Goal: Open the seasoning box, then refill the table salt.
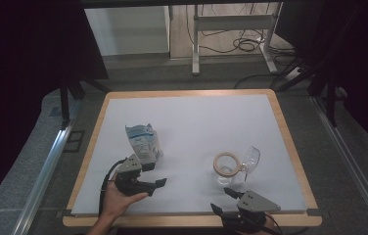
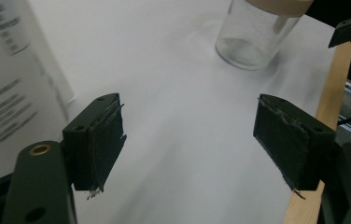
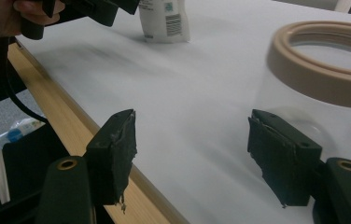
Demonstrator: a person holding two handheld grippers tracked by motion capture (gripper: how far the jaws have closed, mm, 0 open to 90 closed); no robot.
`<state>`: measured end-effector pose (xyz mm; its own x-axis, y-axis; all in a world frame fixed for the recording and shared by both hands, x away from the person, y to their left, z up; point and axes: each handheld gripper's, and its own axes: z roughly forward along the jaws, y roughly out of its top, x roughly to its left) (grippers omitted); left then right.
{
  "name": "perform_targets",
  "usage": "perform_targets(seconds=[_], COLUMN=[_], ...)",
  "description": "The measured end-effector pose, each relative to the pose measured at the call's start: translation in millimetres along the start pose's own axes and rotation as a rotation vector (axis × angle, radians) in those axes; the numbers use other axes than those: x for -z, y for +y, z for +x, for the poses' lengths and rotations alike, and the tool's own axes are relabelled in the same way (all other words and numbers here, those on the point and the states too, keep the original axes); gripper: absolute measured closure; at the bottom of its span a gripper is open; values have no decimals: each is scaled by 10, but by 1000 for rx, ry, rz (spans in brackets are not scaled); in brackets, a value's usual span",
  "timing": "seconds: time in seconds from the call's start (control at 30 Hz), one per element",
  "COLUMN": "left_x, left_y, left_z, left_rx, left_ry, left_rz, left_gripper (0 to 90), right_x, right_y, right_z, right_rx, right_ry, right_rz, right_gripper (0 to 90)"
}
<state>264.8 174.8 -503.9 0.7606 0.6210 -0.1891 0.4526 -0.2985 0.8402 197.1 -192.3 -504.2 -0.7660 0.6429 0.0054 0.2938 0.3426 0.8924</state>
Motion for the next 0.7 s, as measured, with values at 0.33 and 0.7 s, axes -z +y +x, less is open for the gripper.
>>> perform_targets(seconds=[0.33,0.7], left_x=[165,411], left_y=[-161,-229], left_z=[181,382], left_rx=[45,100], left_ry=[55,121], left_rz=[-4,-54], left_gripper=[273,239], right_x=[-415,-775], right_y=[128,296], right_z=[107,193], right_rx=[25,77], right_ry=[22,47], right_rz=[1,22], right_gripper=[334,325])
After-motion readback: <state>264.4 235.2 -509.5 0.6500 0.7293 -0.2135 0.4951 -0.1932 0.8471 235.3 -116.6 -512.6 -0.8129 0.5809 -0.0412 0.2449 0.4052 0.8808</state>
